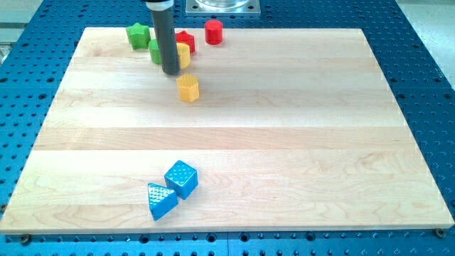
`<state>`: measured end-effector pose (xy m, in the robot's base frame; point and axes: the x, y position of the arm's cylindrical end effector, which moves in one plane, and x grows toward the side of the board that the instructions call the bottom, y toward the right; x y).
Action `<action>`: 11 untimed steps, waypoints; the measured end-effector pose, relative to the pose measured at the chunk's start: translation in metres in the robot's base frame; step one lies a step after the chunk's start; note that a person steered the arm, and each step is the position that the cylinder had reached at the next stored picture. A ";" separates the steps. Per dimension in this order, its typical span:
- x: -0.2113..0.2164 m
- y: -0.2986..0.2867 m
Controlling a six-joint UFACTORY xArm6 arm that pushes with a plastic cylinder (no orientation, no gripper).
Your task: Move the hexagon towards the bottom right side of the board
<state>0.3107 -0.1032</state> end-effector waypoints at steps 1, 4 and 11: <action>0.008 -0.019; 0.097 0.083; 0.130 0.266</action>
